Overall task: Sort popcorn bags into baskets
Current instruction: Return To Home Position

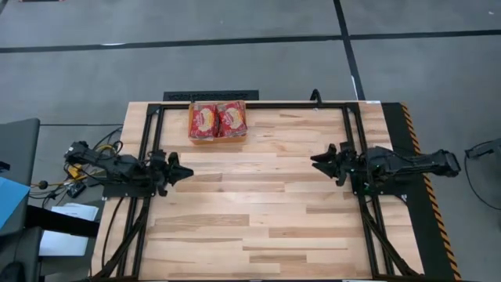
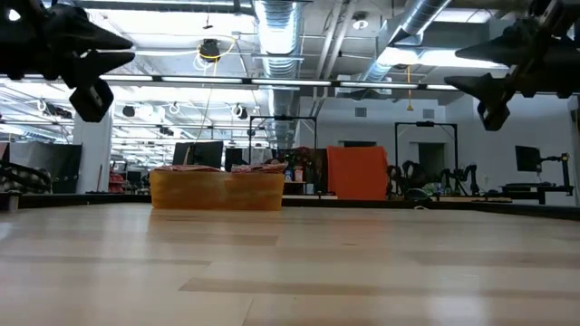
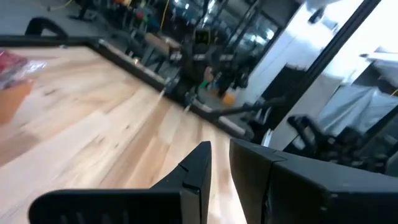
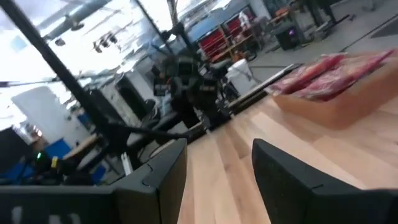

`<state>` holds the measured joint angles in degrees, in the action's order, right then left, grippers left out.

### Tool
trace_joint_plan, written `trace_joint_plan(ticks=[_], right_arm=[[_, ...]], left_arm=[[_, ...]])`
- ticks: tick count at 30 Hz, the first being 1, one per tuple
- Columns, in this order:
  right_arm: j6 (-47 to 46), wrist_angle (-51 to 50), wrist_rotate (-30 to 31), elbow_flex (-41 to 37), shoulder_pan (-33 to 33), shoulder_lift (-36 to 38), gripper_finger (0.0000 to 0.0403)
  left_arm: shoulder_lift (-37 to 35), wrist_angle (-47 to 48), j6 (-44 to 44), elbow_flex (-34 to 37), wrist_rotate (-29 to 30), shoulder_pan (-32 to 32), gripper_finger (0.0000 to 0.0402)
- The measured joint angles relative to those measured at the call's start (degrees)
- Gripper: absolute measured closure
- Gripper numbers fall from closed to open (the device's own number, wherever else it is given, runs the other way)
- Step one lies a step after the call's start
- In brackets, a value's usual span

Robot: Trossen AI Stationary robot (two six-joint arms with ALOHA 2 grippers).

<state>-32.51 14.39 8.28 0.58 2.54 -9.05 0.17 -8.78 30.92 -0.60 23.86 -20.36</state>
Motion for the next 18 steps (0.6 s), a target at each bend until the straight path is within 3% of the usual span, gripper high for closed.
trace_joint_plan(ticks=[7, 18], right_arm=[[0.7, -3.3, 5.3, 0.0, 1.9, 0.0, 0.0193], [2.5, -8.8, 5.3, 0.0, 1.9, 0.0, 0.0199]], left_arm=[[0.1, 0.7, -1.9, 0.0, 1.0, 0.0, 0.0354], [0.2, 3.9, 2.7, 0.1, 0.1, 0.0, 0.0354]])
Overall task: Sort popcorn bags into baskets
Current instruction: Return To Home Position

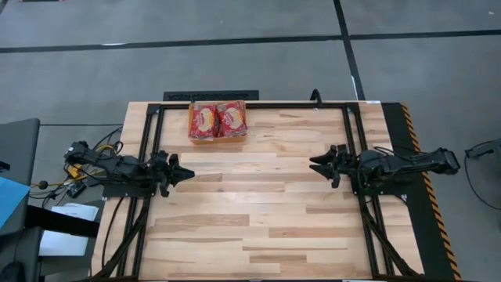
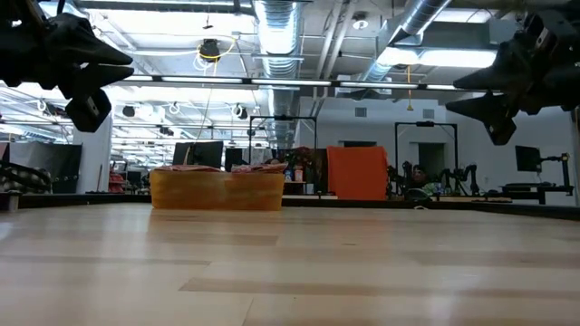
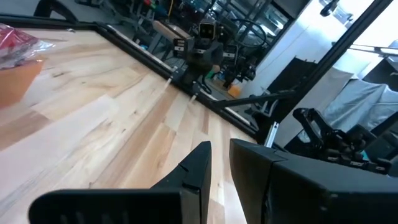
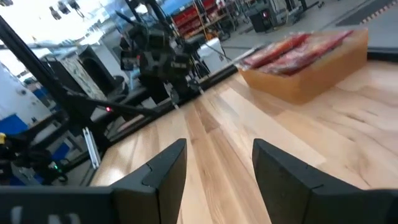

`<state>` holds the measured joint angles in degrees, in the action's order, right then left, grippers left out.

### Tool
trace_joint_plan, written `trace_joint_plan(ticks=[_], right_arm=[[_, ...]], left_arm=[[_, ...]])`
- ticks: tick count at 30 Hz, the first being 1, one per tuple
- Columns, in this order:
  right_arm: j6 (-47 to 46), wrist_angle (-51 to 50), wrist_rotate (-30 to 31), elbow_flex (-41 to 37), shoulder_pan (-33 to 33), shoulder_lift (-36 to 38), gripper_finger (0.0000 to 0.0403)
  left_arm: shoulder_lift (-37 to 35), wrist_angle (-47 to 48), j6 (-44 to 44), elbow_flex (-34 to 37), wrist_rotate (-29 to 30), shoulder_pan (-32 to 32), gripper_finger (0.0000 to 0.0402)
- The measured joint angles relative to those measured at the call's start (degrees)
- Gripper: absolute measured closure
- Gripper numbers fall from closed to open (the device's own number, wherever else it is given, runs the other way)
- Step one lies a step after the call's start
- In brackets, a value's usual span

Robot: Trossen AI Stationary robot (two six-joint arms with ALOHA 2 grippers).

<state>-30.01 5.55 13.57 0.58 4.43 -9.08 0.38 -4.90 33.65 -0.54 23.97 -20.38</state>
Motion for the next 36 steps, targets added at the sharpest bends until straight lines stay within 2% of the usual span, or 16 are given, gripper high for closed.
trace_joint_plan(ticks=[36], right_arm=[[0.1, -3.0, -0.2, 0.1, 0.0, 0.0, 0.0202]], left_arm=[[0.0, 0.0, 0.0, 0.1, 0.0, 0.0, 0.0354]])
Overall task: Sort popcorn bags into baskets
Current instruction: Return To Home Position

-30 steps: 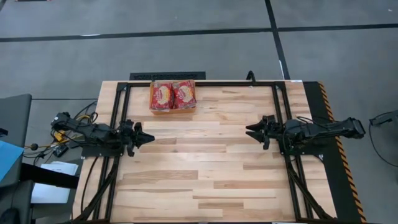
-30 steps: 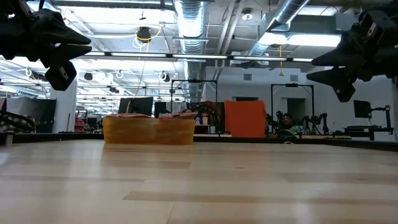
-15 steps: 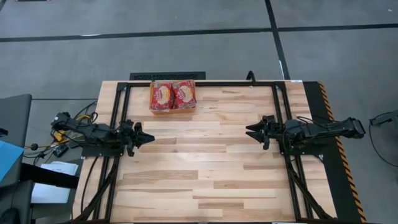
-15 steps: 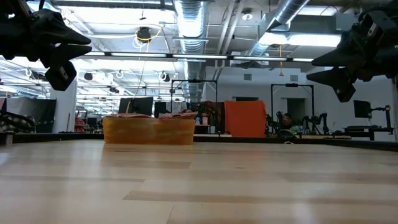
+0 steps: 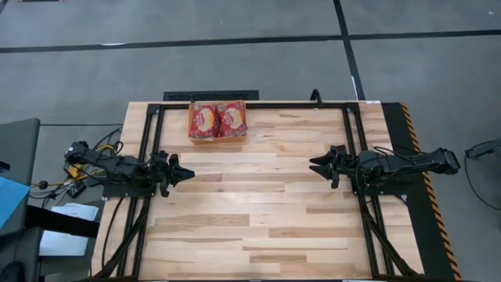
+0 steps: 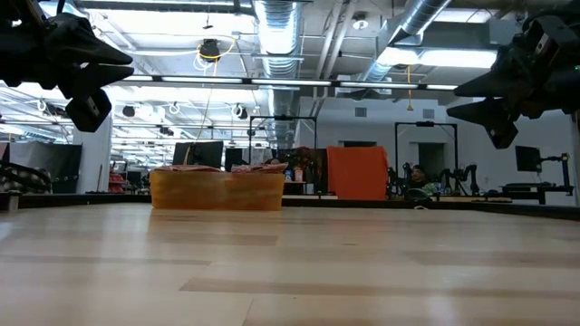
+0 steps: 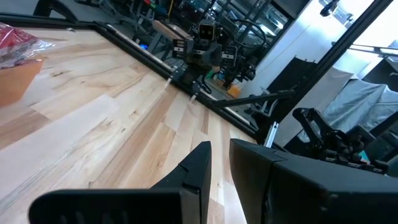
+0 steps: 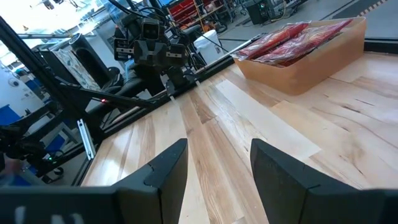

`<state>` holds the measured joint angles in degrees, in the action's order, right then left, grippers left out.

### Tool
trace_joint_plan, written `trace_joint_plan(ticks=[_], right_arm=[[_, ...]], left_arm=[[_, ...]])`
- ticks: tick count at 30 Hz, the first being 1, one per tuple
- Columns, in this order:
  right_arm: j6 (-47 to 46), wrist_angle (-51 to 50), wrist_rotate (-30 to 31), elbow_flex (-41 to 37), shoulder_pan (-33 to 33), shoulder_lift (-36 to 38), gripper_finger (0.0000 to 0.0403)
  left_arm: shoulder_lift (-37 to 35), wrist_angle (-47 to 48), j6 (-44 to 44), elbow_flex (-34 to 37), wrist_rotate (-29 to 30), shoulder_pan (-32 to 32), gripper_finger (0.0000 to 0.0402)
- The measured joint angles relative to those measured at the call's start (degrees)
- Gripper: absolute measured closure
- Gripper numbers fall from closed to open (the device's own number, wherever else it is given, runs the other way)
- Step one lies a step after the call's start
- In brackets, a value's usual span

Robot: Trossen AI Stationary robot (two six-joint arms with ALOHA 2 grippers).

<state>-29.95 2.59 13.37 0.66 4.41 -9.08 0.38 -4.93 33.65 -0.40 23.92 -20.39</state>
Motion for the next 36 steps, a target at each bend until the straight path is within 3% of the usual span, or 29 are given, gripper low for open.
trace_joint_plan(ticks=[36], right_arm=[[0.0, 0.0, 0.0, -0.1, 0.0, 0.0, 0.0206]], left_arm=[[0.0, 0.0, 0.0, 0.0, 0.0, -0.2, 0.0354]])
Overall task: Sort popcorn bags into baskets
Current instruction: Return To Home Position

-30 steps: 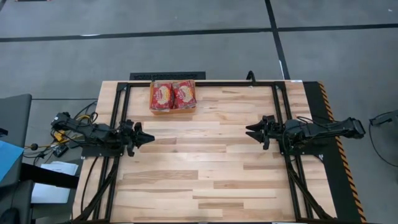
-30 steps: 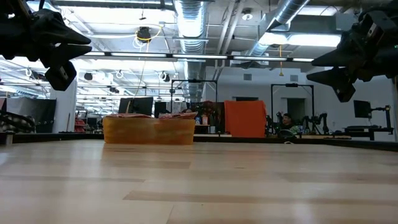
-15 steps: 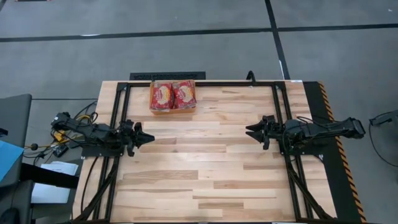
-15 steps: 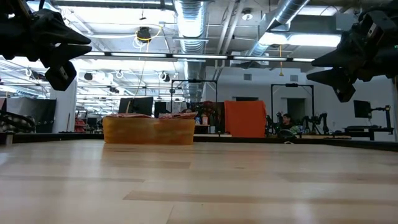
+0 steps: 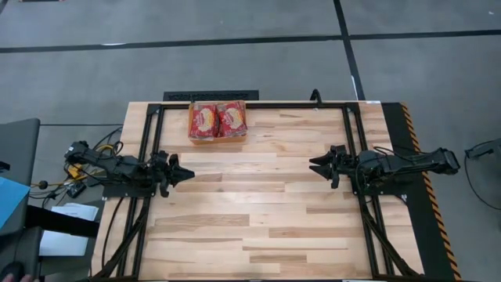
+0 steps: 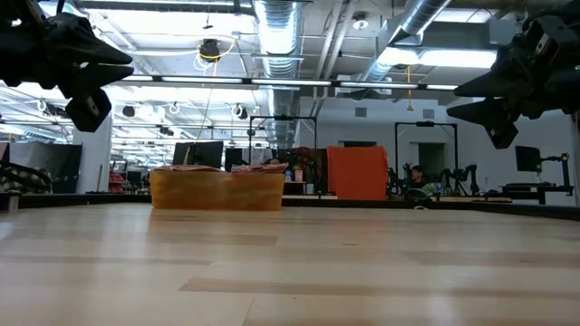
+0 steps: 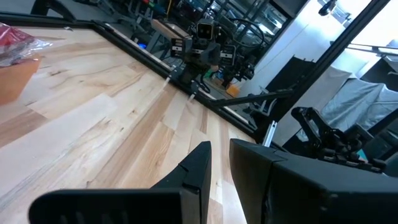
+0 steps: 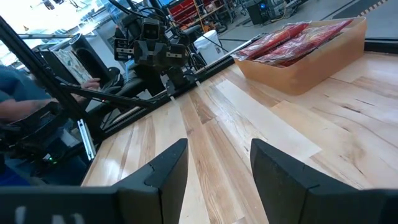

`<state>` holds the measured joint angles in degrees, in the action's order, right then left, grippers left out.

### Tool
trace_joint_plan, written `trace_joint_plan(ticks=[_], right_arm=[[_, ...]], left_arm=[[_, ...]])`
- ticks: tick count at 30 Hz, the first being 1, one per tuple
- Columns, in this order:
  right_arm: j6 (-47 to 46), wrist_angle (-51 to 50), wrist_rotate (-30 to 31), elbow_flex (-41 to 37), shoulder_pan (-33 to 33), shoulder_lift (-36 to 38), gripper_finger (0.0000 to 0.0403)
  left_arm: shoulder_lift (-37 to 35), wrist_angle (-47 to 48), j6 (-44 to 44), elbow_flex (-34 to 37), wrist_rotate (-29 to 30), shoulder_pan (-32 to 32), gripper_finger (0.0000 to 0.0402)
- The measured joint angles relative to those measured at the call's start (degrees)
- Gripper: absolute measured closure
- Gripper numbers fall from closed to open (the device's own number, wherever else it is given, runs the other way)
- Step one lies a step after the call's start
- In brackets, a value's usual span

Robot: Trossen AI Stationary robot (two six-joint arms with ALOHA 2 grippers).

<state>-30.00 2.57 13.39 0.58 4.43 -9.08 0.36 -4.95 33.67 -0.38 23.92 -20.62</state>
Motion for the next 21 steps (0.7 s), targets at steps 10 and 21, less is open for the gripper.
trace_joint_plan(ticks=[10, 21], right_arm=[[0.0, 0.0, 0.0, 0.0, 0.0, 0.0, 0.0217], [0.0, 0.0, 0.0, 0.0, 0.0, 0.0, 0.0211]], left_arm=[[0.0, 0.0, 0.0, 0.0, 0.0, 0.0, 0.0354], [0.0, 0.0, 0.0, 0.0, 0.0, 0.0, 0.0354]])
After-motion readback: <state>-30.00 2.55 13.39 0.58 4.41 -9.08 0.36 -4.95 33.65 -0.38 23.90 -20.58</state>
